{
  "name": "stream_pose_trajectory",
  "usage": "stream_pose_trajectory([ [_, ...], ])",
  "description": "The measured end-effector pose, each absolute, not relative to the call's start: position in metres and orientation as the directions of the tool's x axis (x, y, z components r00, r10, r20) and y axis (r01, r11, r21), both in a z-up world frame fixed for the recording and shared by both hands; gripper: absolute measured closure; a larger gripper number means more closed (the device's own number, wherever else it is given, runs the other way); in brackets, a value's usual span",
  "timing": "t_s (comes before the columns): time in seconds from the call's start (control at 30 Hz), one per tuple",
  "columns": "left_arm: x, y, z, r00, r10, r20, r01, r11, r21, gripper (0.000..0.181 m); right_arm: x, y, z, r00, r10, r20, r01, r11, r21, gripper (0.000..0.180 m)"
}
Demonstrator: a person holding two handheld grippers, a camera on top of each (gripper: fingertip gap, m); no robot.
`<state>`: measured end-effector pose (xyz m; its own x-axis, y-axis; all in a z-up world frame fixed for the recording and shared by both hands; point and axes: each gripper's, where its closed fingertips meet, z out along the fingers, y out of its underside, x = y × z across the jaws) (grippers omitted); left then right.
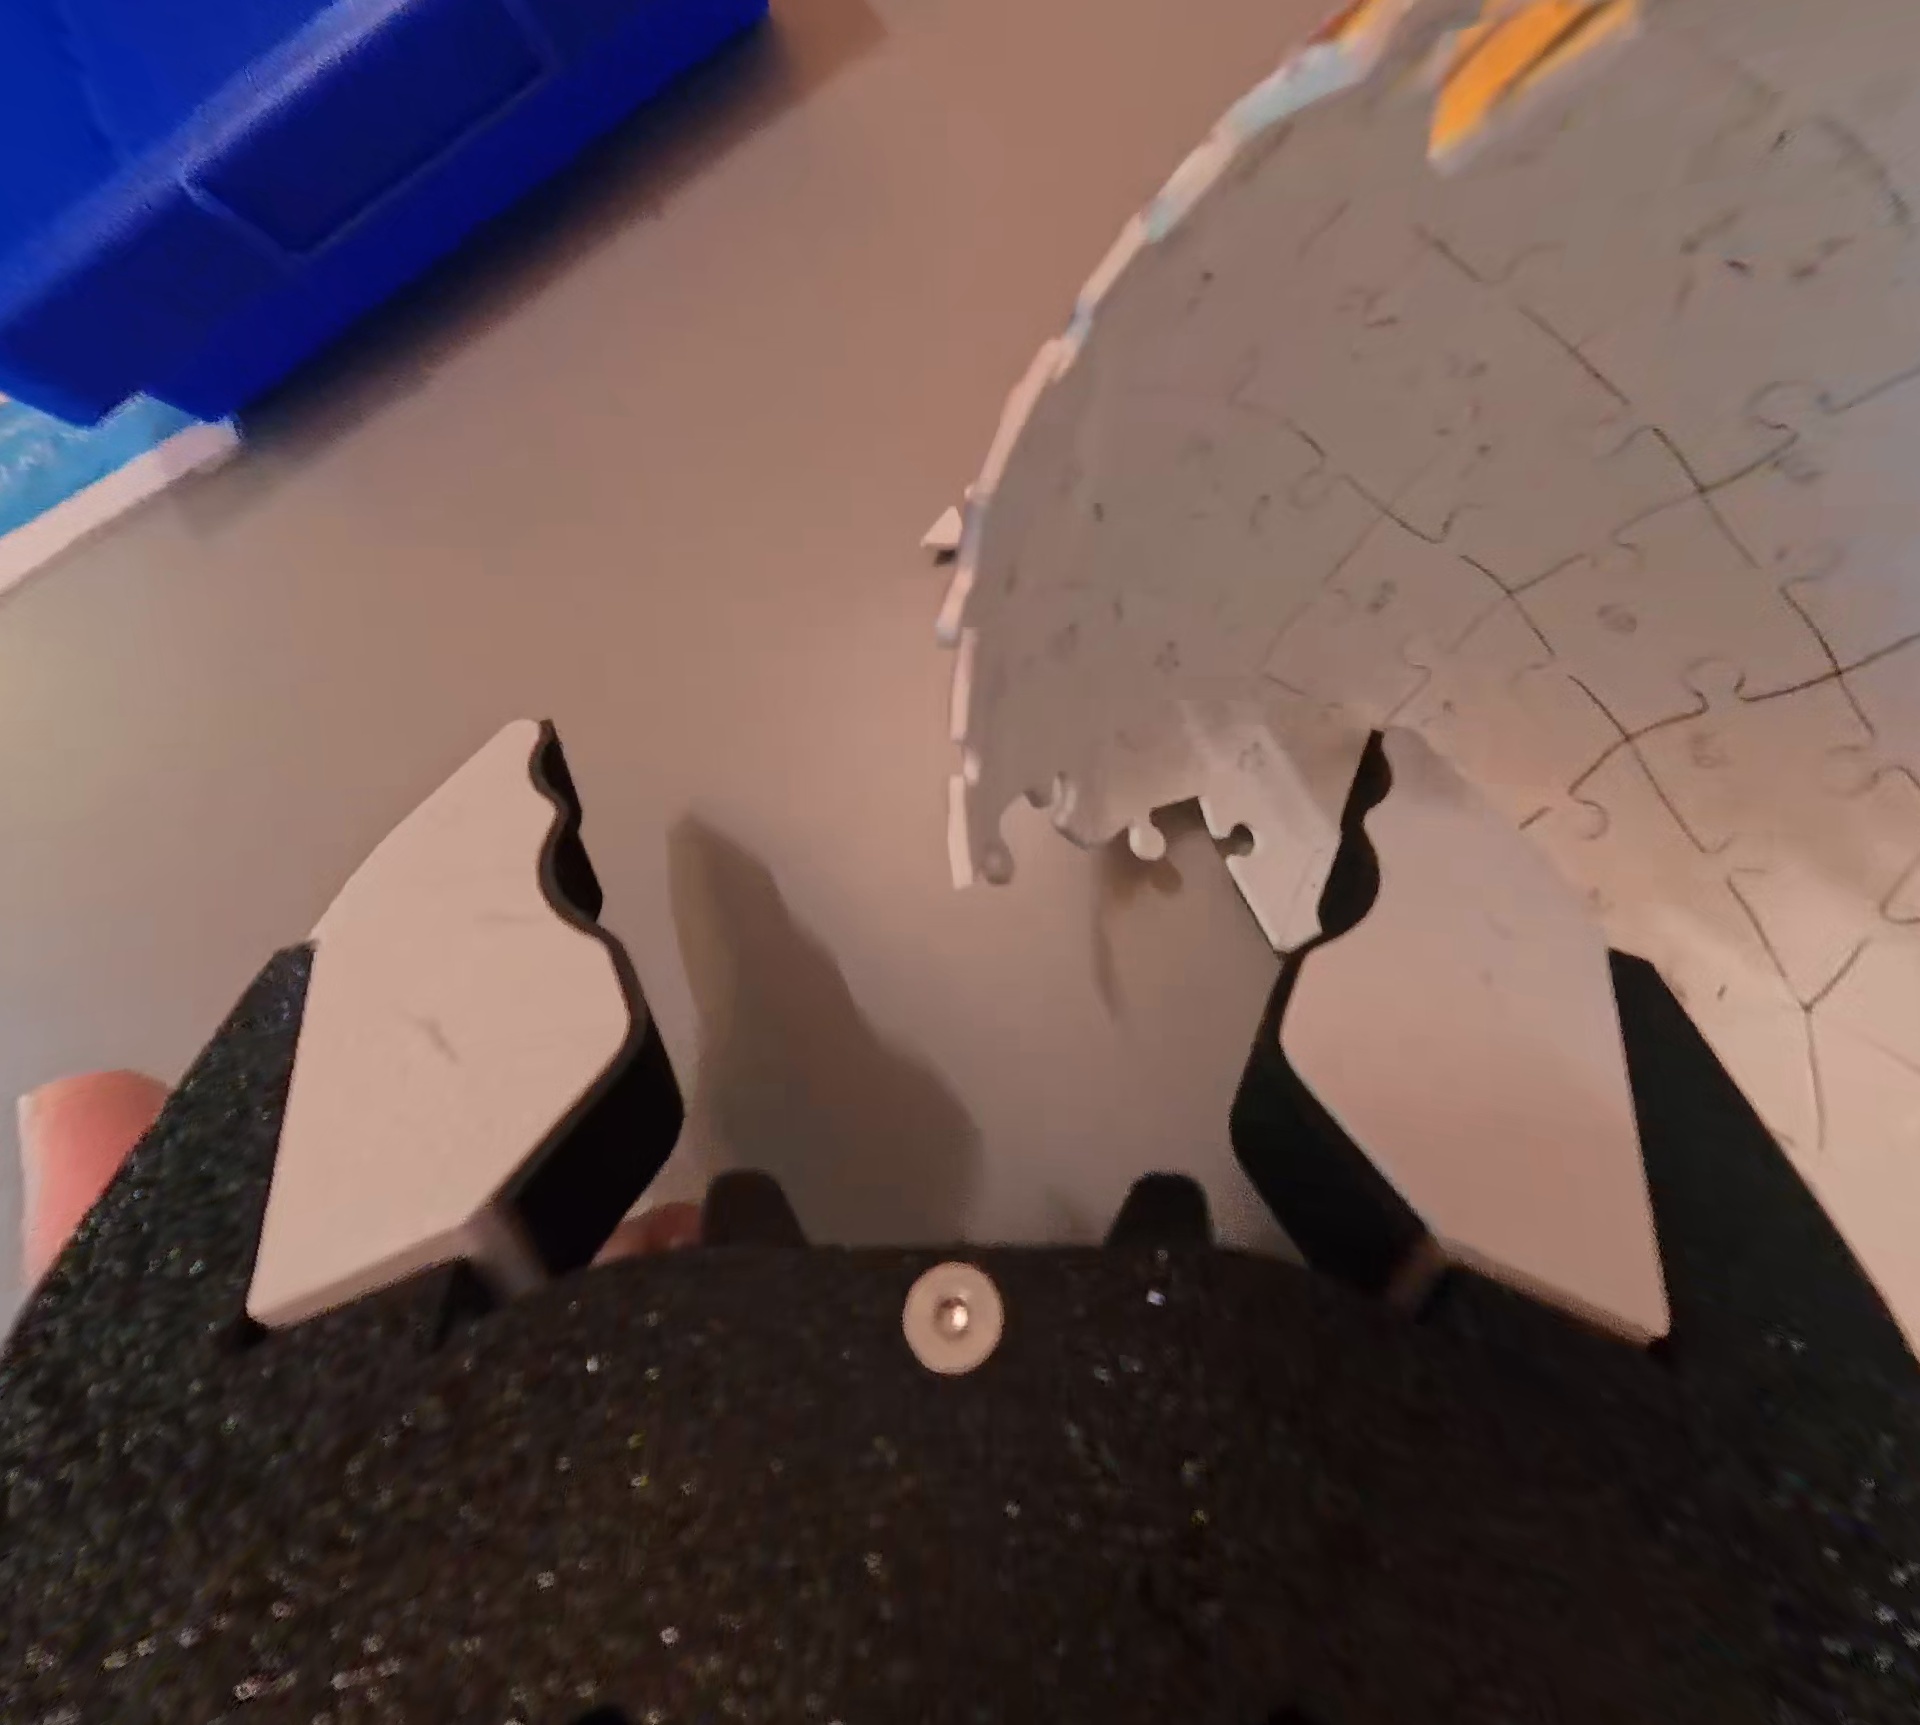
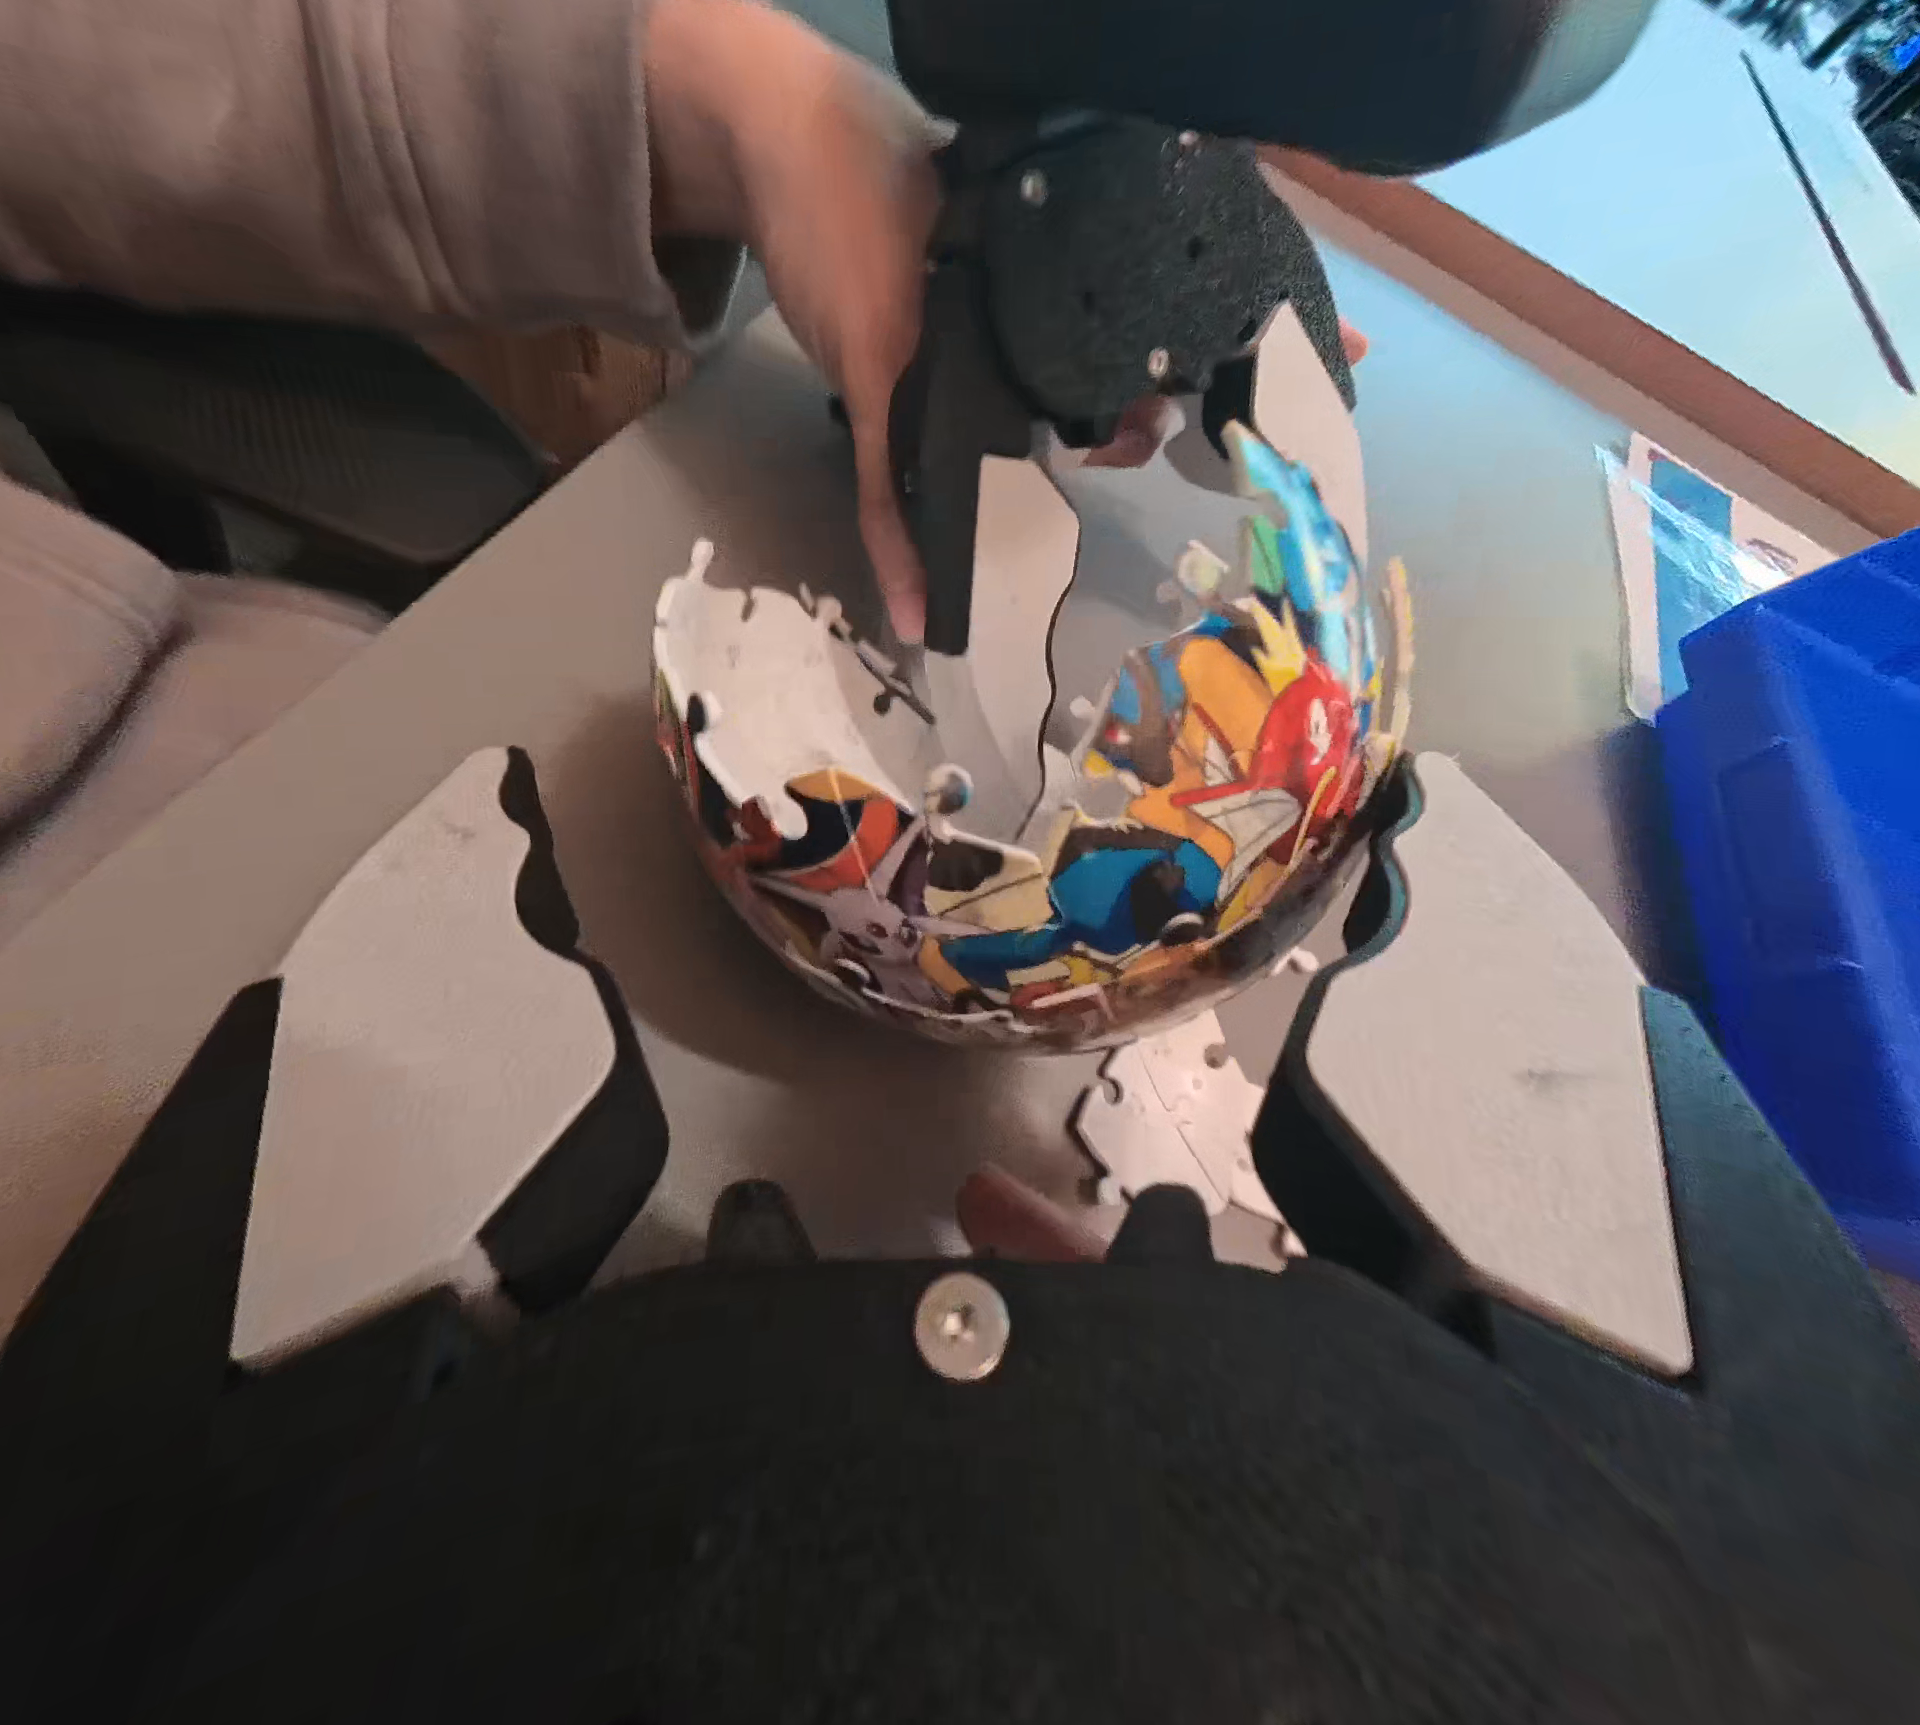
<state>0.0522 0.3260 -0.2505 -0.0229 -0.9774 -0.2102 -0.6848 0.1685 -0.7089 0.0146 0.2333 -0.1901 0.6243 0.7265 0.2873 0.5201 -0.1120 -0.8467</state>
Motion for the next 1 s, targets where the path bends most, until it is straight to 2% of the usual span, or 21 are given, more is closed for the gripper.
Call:
stream_pose_trajectory([
  [0.07,0.058,0.328,-0.247,-0.016,-0.969,-0.248,-0.673,0.193,-0.714,0.045,0.016,0.234,-0.187,0.626,0.722,0.295,0.511,-0.094,-0.854,0.038],
  [0.57,0.106,0.351,-0.22,0.063,-0.905,-0.42,-0.572,0.313,-0.759,0.046,0.047,0.243,-0.185,0.56,0.629,0.539,0.723,-0.054,-0.688,0.048],
  [0.8,0.102,0.348,-0.228,0.039,-0.948,-0.314,-0.591,0.232,-0.773,0.058,0.044,0.249,-0.19,0.518,0.59,0.619,0.777,-0.023,-0.629,0.046],
  [1.0,0.082,0.355,-0.233,0.031,-0.956,-0.291,-0.656,0.2,-0.728,0.059,0.041,0.255,-0.193,0.507,0.565,0.65,0.794,-0.015,-0.607,0.047],
])
